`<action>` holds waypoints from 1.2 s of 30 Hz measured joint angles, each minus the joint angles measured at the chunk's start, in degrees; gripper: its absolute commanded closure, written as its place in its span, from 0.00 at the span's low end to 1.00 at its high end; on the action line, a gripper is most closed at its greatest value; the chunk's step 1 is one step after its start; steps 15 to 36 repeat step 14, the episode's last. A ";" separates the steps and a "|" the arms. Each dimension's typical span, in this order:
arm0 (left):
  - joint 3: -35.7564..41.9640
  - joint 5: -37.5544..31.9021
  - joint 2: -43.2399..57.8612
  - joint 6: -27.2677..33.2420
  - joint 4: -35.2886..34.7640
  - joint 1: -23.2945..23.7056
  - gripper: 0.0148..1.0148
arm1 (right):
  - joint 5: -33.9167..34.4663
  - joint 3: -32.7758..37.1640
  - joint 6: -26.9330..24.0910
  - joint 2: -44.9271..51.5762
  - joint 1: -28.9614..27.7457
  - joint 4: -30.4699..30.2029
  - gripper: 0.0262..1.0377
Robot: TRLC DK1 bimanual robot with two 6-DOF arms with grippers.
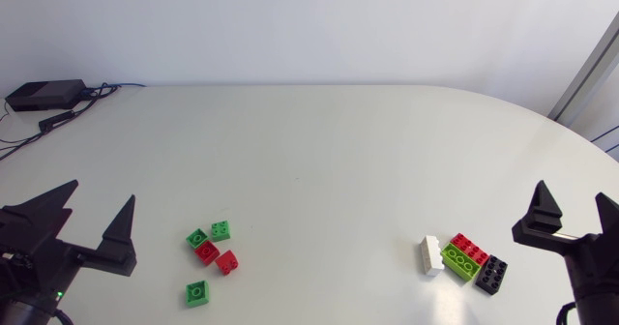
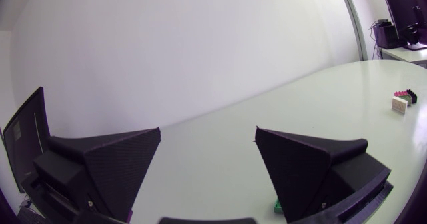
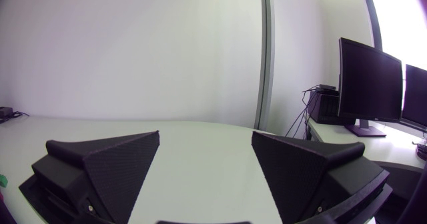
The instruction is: Sort duplo bricks by size, large to the right and small to the left
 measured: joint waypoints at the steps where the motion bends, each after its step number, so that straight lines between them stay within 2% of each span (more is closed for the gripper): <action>1: 0.00 0.02 0.00 0.00 0.00 0.00 0.03 | -0.02 0.00 0.00 0.00 0.00 0.00 0.04; 3: 0.00 0.00 0.00 -0.02 0.00 0.00 0.03 | -2.01 0.00 0.09 0.00 0.00 -0.11 0.04; 8: 0.00 0.02 0.00 -0.39 0.00 0.00 0.03 | -16.39 0.00 0.17 0.00 0.00 -2.43 0.04; 10: 0.00 0.00 0.00 -0.39 0.00 0.00 0.03 | -17.88 0.00 0.15 0.00 -0.09 -2.64 0.04; 36: 0.00 0.00 0.00 -0.39 0.00 0.00 0.03 | -18.14 0.00 0.17 0.00 -1.33 -2.89 0.04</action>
